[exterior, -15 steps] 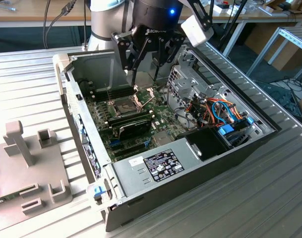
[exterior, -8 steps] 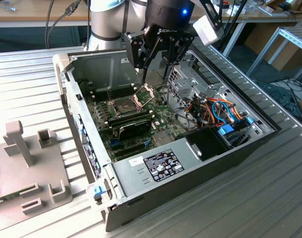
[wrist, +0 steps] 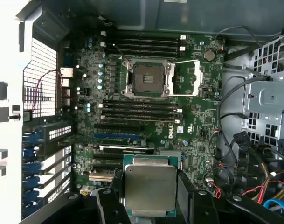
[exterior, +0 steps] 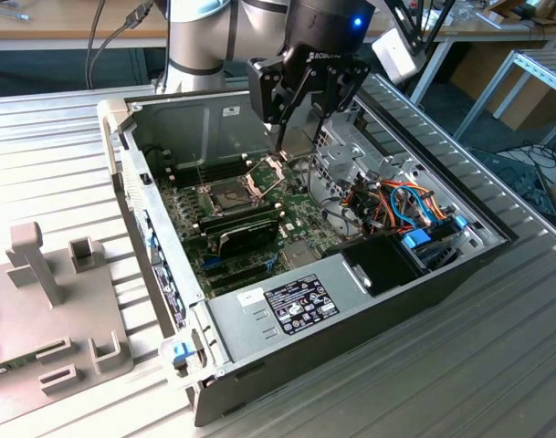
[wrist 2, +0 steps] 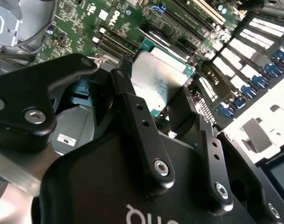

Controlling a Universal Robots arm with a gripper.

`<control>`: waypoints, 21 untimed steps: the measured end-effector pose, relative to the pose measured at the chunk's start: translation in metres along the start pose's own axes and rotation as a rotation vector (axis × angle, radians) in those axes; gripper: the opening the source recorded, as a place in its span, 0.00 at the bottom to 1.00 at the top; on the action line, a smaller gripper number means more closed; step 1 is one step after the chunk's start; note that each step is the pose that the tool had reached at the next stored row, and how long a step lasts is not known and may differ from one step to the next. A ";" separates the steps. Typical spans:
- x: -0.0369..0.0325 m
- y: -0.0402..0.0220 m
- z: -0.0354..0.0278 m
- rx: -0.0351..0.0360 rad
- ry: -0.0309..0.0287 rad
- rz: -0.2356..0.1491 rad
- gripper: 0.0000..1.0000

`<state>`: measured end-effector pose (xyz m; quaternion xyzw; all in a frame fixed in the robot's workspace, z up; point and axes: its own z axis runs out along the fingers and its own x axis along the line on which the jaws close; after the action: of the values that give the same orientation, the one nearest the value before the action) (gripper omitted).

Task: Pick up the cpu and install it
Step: 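Pick up the cpu and move it towards the insertion slot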

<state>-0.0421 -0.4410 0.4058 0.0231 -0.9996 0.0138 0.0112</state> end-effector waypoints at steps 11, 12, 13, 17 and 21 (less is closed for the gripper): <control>-0.0103 0.0213 0.0029 0.0001 0.0000 -0.001 0.55; -0.0106 0.0268 0.0042 0.0000 0.0000 -0.001 0.55; -0.0107 0.0287 0.0049 0.0000 0.0000 -0.001 0.55; -0.0112 0.0379 0.0088 0.0000 0.0000 -0.001 0.55; -0.0117 0.0444 0.0108 0.0002 0.0001 -0.002 0.55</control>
<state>-0.0327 -0.3964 0.3936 0.0240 -0.9996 0.0139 0.0113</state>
